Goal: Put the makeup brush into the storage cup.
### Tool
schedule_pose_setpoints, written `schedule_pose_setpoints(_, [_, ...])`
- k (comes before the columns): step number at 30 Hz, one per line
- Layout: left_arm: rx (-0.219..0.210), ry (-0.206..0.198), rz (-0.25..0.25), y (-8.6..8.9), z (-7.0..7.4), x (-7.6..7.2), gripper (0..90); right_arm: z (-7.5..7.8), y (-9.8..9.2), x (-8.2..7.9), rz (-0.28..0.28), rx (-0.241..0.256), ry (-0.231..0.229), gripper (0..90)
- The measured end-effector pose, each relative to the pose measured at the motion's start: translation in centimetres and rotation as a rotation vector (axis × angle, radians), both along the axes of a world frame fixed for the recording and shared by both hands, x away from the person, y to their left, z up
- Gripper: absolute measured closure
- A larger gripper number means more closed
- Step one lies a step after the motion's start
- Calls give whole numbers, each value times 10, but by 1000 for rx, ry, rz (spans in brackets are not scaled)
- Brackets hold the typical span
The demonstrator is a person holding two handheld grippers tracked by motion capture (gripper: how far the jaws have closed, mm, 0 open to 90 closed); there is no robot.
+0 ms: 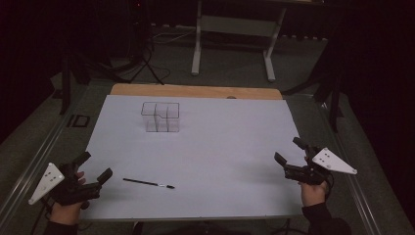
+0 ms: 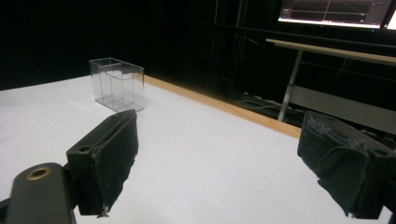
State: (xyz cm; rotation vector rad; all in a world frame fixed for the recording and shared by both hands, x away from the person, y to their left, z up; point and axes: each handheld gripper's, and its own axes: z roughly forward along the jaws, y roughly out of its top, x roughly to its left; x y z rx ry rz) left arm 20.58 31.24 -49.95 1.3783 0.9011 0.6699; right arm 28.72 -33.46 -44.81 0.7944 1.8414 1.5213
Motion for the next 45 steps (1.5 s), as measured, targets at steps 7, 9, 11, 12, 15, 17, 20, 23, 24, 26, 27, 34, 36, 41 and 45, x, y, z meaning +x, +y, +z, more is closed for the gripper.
schedule_pose_setpoints(7, [-8, 16, -6, -1, -2, 2, 3, 0, 1, -1, -11, -20, 11, 121])
schedule_pose_setpoints(9, [-15, 15, -3, -1, -1, 3, 3, 0, 1, -1, -12, -23, 13, 121])
schedule_pose_setpoints(11, [-15, 16, -3, -2, 0, 4, 3, -1, 1, -1, -11, -28, 12, 121])
schedule_pose_setpoints(12, [-15, 21, -7, -2, 0, 5, 3, -1, 0, -1, -8, -30, 15, 121])
schedule_pose_setpoints(15, [13, 55, -35, -5, 2, 11, 3, -2, -1, -2, -5, -35, 21, 121])
schedule_pose_setpoints(17, [14, 83, -54, -5, 4, 14, 3, -2, -2, -2, -9, -29, 23, 121])
schedule_pose_setpoints(20, [37, 114, -81, -4, 9, 18, 2, -1, -3, -3, -14, -28, 19, 125])
schedule_pose_setpoints(23, [73, 150, -114, 1, 17, 20, 2, -1, -3, -3, -15, -31, 20, 126])
schedule_pose_setpoints(24, [80, 162, -121, 1, 19, 21, 2, -1, -3, -4, -16, -33, 22, 126])
schedule_pose_setpoints(26, [97, 176, -169, 5, 24, 23, 2, -1, -3, -4, -15, -30, 25, 126])
schedule_pose_setpoints(27, [107, 186, -189, 6, 26, 25, 2, -1, -3, -4, -15, -30, 25, 126])
schedule_pose_setpoints(34, [214, 247, -308, 1, 35, 36, 2, -1, -2, -4, -10, -29, 35, 127])
schedule_pose_setpoints(36, [246, 257, -338, -3, 35, 38, 2, -1, -2, -4, -10, -29, 32, 127])
schedule_pose_setpoints(41, [318, 318, -406, -14, 40, 45, 2, -1, -1, -3, -5, -31, 36, 127])
schedule_pose_setpoints(45, [388, 352, -466, -25, 44, 50, 3, -1, 1, -4, 0, -34, 32, 127])
